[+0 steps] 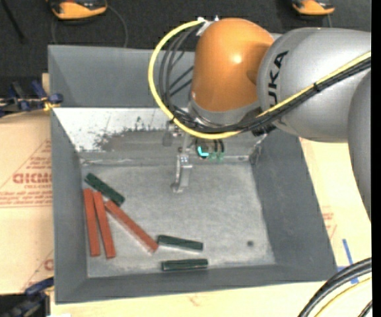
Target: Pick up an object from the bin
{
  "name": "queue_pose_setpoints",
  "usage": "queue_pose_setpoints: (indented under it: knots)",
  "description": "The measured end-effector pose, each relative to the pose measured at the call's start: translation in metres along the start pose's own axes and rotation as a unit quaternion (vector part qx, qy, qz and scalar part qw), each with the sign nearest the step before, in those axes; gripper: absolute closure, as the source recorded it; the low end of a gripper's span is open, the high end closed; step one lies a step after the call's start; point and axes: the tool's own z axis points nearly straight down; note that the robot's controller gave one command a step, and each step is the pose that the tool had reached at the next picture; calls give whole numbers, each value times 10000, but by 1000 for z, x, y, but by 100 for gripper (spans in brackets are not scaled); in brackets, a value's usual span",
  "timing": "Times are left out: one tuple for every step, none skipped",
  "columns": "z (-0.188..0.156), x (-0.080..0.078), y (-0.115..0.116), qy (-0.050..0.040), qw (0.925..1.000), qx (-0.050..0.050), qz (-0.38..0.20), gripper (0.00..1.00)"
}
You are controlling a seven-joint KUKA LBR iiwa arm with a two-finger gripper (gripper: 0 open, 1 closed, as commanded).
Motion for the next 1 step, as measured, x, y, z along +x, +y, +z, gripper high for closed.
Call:
queue_pose_setpoints:
  knots:
    - [99, 24, 51, 7, 9986, 4, -524, 0]
